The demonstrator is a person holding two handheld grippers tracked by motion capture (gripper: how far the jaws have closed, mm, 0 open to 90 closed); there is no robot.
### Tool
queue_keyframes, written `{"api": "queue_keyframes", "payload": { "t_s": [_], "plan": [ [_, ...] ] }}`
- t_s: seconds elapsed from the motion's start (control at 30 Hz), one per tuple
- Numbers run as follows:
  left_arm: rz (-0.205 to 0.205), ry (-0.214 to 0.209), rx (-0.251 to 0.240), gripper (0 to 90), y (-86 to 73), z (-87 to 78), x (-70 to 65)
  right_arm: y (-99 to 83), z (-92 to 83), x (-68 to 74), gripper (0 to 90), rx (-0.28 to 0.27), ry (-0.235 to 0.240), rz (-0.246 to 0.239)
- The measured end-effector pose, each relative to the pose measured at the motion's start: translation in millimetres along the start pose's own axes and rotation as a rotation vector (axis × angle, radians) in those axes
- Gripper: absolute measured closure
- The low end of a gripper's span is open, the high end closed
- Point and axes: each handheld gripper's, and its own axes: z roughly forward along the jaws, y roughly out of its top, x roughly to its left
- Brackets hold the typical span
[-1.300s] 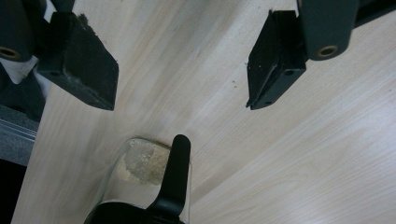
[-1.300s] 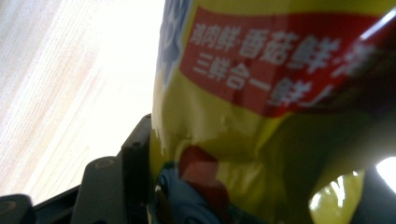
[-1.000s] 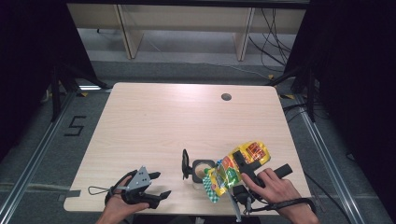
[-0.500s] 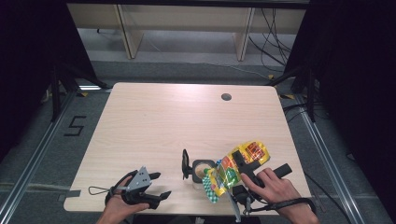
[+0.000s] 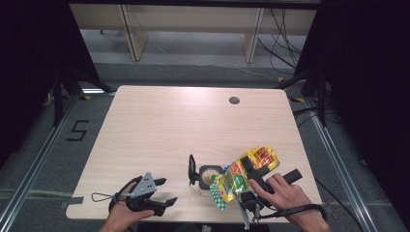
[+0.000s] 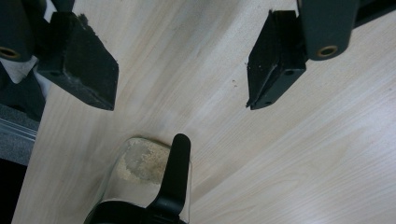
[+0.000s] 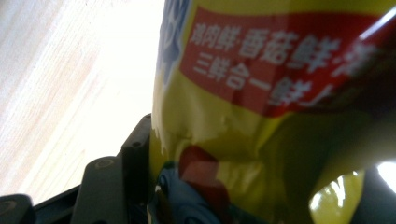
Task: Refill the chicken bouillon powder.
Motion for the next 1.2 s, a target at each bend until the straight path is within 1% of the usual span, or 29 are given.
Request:
{"api": "queue_keyframes", "payload": {
  "t_s": [0.07, 0.1, 0.23, 0.27, 0.3, 0.33, 0.37, 0.4, 0.47, 0.5, 0.53, 0.57, 0.6, 0.63, 0.7, 0.73, 0.87, 0.9, 0.97, 1.0, 1.03, 1.07, 1.1, 1.17, 1.2],
  "plan": [
    [-0.006, 0.002, -0.009, 24.6, 0.0, 0.9, -0.2, -0.6, 0.0, -0.3, 39.3, -0.003, 0.001, -0.002],
    [-0.005, -0.002, -0.001, 24.6, 0.2, 0.7, 0.4, -0.8, 0.0, -0.1, 39.4, -0.003, -0.001, -0.002],
    [0.002, 0.000, -0.001, 24.6, 0.1, 0.3, 0.3, -1.2, 0.0, -0.2, 39.3, 0.001, 0.003, -0.006],
    [-0.005, 0.002, -0.008, 24.6, 0.4, 0.8, 0.2, -1.2, 0.0, 0.0, 39.3, 0.002, 0.002, -0.004],
    [0.008, 0.004, 0.005, 24.6, 0.2, 0.7, 1.9, -1.2, -0.1, -0.1, 39.3, 0.002, 0.002, -0.005],
    [0.006, 0.006, 0.010, 24.6, 0.3, 0.3, 1.4, -1.4, 0.1, -0.1, 39.4, 0.000, 0.003, -0.003],
    [-0.004, 0.002, -0.009, 24.6, -0.1, 0.8, 0.0, -1.5, 0.3, 0.1, 39.3, -0.001, 0.002, -0.003],
    [0.001, 0.002, -0.001, 24.6, -0.2, 0.3, 0.5, -1.2, 0.4, 0.3, 39.4, 0.001, 0.003, -0.004],
    [0.031, 0.001, 0.001, 24.6, 0.7, 0.6, 2.8, -1.0, 0.5, 0.7, 39.3, 0.001, 0.000, -0.005],
    [0.030, 0.000, 0.000, 24.6, 0.5, 1.2, 2.9, -1.0, 0.6, 0.7, 39.3, 0.000, 0.000, -0.005],
    [-0.002, 0.000, 0.001, 24.6, 0.1, 1.1, 0.4, -1.1, 0.6, 0.3, 39.3, -0.002, 0.006, -0.005],
    [-0.006, -0.002, -0.002, 24.6, -0.2, 0.8, -0.2, -1.0, 0.7, 0.4, 39.4, -0.002, 0.005, -0.006],
    [0.004, -0.004, -0.008, 24.6, 0.0, 0.9, 0.5, -0.8, 0.7, 0.7, 39.4, -0.002, -0.001, -0.010],
    [-0.001, 0.004, 0.001, 24.6, -0.1, 0.5, 0.8, -1.1, 0.5, 0.1, 39.4, -0.002, 0.005, -0.007],
    [0.007, 0.004, -0.005, 24.6, -0.1, 1.5, 1.6, -1.5, 0.3, 0.2, 39.4, -0.004, -0.001, -0.009],
    [-0.004, -0.003, 0.000, 24.6, 0.2, 0.5, 0.4, -1.8, 0.4, 0.3, 39.3, -0.005, 0.000, -0.007],
    [0.000, 0.006, 0.002, 24.6, 0.0, 0.2, 1.2, -2.9, 0.0, 0.4, 39.3, 0.001, -0.002, -0.002],
    [-0.001, 0.003, -0.002, 24.6, 0.3, 0.2, 0.6, -3.5, 0.0, 0.0, 39.4, 0.001, -0.006, -0.005],
    [0.015, 0.001, 0.001, 24.6, 0.3, -0.4, 1.0, -5.2, -0.4, -0.6, 39.4, -0.007, 0.000, 0.018],
    [0.006, 0.003, -0.004, 24.6, 0.5, 0.0, 1.1, -5.1, -0.2, 1.0, 39.4, -0.009, 0.003, 0.045],
    [-0.002, 0.004, -0.003, 24.6, 0.5, 0.2, 0.9, -4.9, -0.1, 3.7, 39.4, 0.010, 0.008, 0.062],
    [0.003, 0.001, 0.002, 24.6, 0.4, 0.4, 1.4, -4.6, 0.0, 4.5, 39.4, 0.017, 0.013, 0.063],
    [-0.008, -0.001, -0.008, 24.6, 0.1, 0.9, 0.0, -4.7, 1.4, 3.0, 39.4, 0.007, 0.013, 0.034],
    [0.003, 0.000, -0.001, 24.6, 0.1, 0.2, 0.6, -5.2, 2.0, 3.4, 39.4, 0.000, 0.008, 0.036],
    [0.000, 0.002, -0.004, 24.6, 0.4, 0.2, 0.7, -4.8, 1.3, 3.0, 39.4, 0.005, 0.012, 0.037]
  ]
}}
